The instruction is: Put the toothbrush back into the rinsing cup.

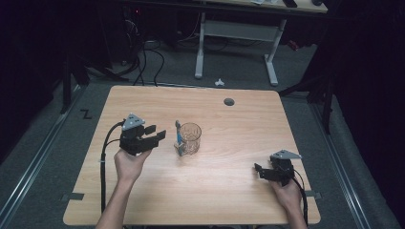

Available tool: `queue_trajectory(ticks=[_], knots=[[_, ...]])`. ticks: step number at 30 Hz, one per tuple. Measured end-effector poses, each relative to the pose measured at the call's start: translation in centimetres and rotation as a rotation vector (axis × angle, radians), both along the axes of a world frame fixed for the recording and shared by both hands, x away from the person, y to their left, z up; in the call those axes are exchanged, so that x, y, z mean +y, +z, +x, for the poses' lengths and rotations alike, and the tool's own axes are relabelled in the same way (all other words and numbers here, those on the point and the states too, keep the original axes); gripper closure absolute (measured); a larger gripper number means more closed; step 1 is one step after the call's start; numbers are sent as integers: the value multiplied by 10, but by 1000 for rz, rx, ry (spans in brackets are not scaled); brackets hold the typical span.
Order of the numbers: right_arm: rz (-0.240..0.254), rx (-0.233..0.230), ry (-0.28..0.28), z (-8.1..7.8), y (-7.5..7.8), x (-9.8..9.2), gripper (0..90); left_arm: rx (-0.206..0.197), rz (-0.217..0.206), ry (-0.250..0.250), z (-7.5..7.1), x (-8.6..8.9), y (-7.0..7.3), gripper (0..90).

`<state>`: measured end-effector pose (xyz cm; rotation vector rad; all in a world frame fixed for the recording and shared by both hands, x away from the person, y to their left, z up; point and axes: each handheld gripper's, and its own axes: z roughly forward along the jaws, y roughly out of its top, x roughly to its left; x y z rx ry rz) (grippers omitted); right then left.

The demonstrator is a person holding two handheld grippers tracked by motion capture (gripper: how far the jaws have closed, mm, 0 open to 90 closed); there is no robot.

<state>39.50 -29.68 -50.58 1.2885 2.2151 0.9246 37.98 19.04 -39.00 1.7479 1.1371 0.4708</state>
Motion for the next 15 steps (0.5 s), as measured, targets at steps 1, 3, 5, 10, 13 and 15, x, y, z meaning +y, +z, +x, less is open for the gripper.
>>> queue_trajectory(ticks=[1, 3, 5, 10, 13, 15], knots=[[0, 0, 0, 0, 0, 0, 227, 0, -3, 3, 0, 1, 0, 514], [0, 0, 0, 0, 0, 0, 227, 0, -9, 11, -2, 4, 0, 513], [0, 0, 1, 0, 0, 0, 227, 2, -8, 16, -3, 6, -1, 512], [0, 0, 0, 0, 0, 0, 227, -1, -16, 31, -5, 12, -2, 511], [0, 0, 0, 0, 0, 0, 227, -4, -19, 39, -7, 15, -2, 509], [0, 0, 0, 0, 0, 0, 227, -6, -18, 44, -9, 18, -1, 508]])
